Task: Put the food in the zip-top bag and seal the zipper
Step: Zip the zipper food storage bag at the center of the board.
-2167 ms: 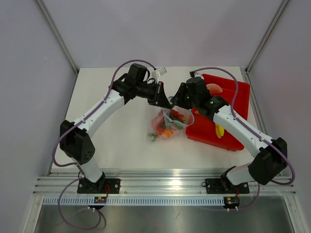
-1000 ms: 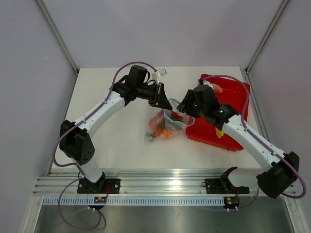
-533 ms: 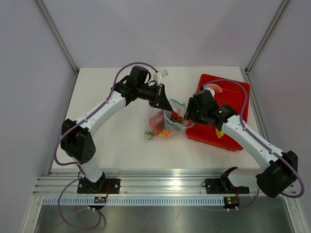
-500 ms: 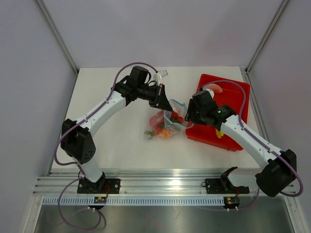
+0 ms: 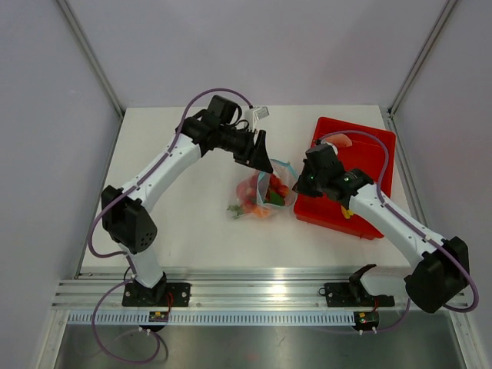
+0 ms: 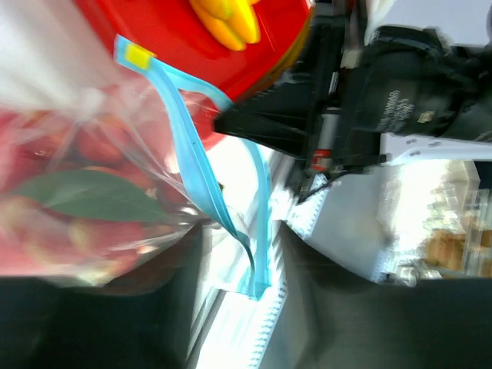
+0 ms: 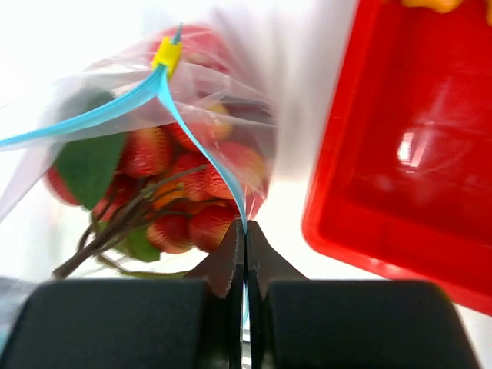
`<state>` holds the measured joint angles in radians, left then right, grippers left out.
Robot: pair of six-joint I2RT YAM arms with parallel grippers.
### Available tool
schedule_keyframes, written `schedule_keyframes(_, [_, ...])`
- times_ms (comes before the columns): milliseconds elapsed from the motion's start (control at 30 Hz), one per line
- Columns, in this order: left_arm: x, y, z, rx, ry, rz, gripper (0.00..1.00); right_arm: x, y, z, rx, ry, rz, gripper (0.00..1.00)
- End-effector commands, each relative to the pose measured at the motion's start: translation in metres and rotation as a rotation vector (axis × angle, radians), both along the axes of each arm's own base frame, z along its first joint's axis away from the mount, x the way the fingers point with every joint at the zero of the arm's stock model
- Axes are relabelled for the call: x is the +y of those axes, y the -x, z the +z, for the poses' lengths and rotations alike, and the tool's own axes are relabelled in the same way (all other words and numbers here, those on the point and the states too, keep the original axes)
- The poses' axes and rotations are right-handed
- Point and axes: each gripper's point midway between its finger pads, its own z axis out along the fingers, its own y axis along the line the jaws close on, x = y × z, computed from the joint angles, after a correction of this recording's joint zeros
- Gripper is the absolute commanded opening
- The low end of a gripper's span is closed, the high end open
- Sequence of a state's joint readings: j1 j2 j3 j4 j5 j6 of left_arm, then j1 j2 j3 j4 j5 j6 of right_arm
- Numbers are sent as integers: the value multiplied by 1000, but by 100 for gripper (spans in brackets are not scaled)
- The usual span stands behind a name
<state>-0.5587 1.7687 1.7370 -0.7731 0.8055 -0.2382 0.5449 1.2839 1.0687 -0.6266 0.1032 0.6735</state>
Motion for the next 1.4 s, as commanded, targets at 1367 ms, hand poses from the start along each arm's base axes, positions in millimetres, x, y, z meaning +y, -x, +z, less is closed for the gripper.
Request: schedule_keyframes(1367, [-33,26,-21,-729,-273,20,56,50,-8,94,-127,-524,-87,0])
